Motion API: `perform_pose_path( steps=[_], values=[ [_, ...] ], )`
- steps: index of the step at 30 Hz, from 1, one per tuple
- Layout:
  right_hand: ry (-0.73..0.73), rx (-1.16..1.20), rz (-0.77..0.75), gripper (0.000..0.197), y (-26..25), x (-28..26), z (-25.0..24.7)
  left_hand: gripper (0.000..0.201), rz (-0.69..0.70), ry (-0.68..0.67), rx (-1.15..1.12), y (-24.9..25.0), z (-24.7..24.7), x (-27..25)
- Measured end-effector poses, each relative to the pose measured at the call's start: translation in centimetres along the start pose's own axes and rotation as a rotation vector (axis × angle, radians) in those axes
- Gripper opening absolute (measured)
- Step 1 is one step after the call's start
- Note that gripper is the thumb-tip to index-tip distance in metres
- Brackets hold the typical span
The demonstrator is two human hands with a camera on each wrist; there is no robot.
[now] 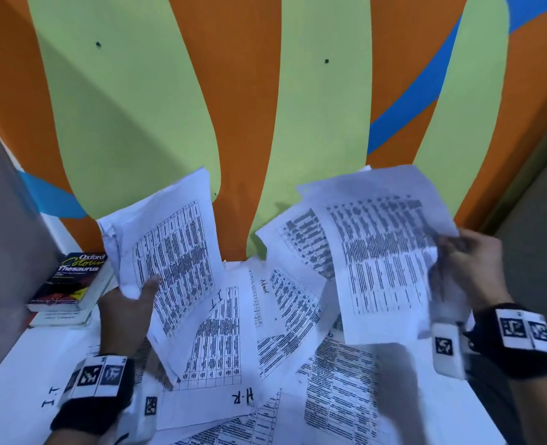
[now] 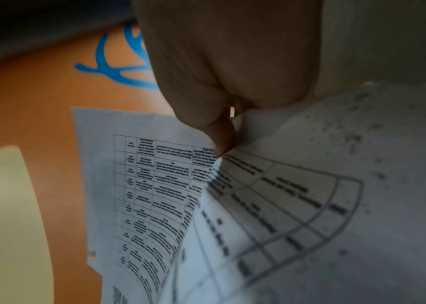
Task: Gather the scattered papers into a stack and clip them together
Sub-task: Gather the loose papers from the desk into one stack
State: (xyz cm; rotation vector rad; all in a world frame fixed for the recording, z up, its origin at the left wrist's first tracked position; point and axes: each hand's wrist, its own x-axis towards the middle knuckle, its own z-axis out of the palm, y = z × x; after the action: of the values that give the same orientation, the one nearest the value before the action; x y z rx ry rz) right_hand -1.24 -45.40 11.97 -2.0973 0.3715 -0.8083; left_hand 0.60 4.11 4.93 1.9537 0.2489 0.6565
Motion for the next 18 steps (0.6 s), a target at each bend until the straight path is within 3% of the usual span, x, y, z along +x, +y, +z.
perform_pose_path(
  steps=[4, 9, 15, 18],
  values=[
    [0.047, 0.208, 0.063, 0.014, -1.9, 1.2, -1.1, 0.061, -0.025, -0.024, 0.012, 0.3, 0.0, 0.0],
    [0.065, 0.358, 0.257, 0.011, -1.8, -0.3, 0.2, 0.055, -0.082, 0.007, -0.029, 0.8, -0.4, -0.1],
    [-0.183, 0.204, 0.441, 0.03, 1.5, -10.4, 5.9, 0.037, -0.117, 0.02, -0.124, 1.0, -1.1, -0.6],
    [-0.425, 0.021, 0.475, 0.038, 2.7, -15.8, 8.2, 0.027, -0.151, 0.021, -0.133, 1.2, -1.0, -1.4]
  ],
)
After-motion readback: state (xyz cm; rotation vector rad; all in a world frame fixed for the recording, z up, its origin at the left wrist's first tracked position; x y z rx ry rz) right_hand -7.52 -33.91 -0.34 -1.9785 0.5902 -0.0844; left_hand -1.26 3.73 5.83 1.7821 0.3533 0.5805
